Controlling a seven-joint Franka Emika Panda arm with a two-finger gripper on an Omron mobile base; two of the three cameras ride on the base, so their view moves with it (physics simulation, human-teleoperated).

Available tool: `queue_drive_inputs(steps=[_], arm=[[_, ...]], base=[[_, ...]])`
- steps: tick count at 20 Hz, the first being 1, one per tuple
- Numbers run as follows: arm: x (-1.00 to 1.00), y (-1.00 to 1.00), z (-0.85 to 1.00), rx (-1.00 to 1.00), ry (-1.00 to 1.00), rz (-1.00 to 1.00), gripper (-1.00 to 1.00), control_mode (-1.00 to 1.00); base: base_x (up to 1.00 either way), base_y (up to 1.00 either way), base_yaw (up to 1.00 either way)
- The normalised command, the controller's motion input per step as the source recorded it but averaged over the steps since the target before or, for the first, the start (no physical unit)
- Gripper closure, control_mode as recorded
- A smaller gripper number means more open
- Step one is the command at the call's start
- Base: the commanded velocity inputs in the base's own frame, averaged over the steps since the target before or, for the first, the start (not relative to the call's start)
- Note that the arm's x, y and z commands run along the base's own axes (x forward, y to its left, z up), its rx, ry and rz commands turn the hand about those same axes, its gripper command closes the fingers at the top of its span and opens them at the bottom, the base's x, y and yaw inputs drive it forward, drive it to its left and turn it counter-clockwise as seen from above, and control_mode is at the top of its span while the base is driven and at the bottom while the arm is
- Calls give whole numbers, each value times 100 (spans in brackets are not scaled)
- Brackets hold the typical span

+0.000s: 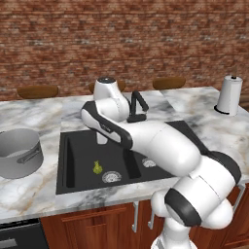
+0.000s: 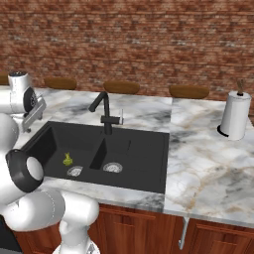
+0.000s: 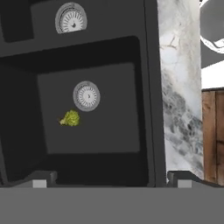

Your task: Dump the broccoli from the pot into the sink. Then turn on the water and wash the broccoli. Then turn off the water and put the broccoli back in the pot.

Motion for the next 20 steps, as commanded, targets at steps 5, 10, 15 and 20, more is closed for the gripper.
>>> queue_drive_inputs(steps=[5, 10, 15, 20], arm=[[0, -33, 0, 0, 0, -31, -100, -100], [0, -33, 0, 0, 0, -33, -100, -100], [0, -33, 1, 0, 0, -32, -100, -100], [0, -33, 2, 0, 0, -32, -100, -100]], base=[[0, 0, 0], [0, 0, 0], [0, 0, 0], [0, 0, 0]])
